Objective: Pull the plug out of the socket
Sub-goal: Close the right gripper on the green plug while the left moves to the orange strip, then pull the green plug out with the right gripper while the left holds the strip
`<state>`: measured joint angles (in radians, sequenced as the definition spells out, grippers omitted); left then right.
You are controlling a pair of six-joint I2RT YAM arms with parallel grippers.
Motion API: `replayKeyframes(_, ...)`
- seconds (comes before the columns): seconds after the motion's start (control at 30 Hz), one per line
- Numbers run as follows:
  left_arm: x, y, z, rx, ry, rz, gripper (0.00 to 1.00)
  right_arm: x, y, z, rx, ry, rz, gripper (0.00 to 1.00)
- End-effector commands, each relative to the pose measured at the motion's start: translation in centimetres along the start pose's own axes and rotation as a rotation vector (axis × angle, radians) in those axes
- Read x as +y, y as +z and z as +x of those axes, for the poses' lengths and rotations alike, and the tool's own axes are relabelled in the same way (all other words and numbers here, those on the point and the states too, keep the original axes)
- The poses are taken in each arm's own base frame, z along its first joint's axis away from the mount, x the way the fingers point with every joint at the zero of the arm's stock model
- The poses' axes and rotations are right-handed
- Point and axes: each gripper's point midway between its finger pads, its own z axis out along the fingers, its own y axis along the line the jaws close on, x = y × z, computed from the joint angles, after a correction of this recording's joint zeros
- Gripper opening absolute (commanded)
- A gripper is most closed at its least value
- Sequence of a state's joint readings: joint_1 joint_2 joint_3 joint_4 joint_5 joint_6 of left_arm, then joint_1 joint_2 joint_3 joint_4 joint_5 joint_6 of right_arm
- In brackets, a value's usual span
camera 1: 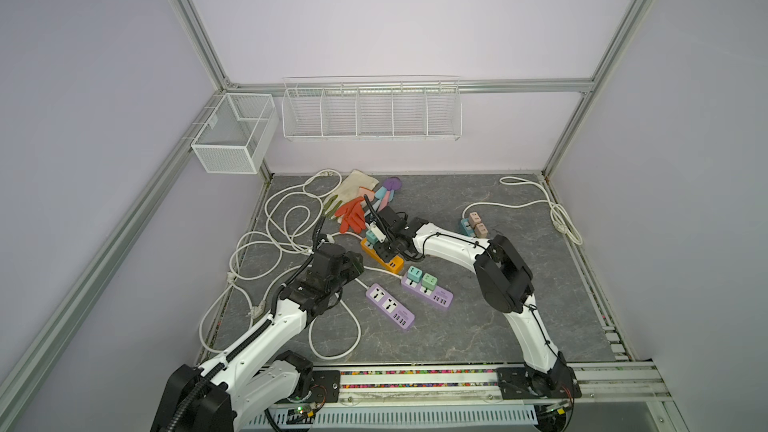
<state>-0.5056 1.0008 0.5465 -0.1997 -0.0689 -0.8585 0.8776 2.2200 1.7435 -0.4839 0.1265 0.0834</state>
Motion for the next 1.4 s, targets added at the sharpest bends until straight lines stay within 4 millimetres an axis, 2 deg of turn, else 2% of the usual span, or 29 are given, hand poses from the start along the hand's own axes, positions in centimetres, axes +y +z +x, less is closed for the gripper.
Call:
replayKeyframes(0.0, 1.0, 0.0, 0.8, 0.025, -0.015, -0.013, 0.54, 1.6, -1.2, 2.1, 0.043, 0.04, -0.022, 0.24)
replayKeyframes(0.17, 0.2, 1.0, 1.2, 0.061, -0.017, 0.033, 0.52, 2.0, -1.9, 3.4, 0.038, 0.084, -0.028, 0.24)
replayKeyframes(0.43, -1.5, 4.3, 1.9, 0.121, -0.04, 0.098, 0.49, 1.9, -1.8, 3.1, 0.022, 0.096, -0.017, 0.23)
replayKeyframes(0.67, -2.1, 6.9, 2.6, 0.188, -0.009, 0.091, 0.46, 2.3, -1.8, 3.0, 0.019, 0.096, -0.026, 0.23)
replayKeyframes(0.87, -2.2, 8.7, 3.8, 0.228, -0.052, 0.124, 0.42, 2.6, -1.7, 3.0, 0.022, 0.094, -0.031, 0.23)
replayKeyframes(1.37, 2.1, 9.6, 7.3, 0.296, -0.088, 0.022, 0.36, 2.6, -1.3, 2.8, 0.029, 0.082, -0.023, 0.22)
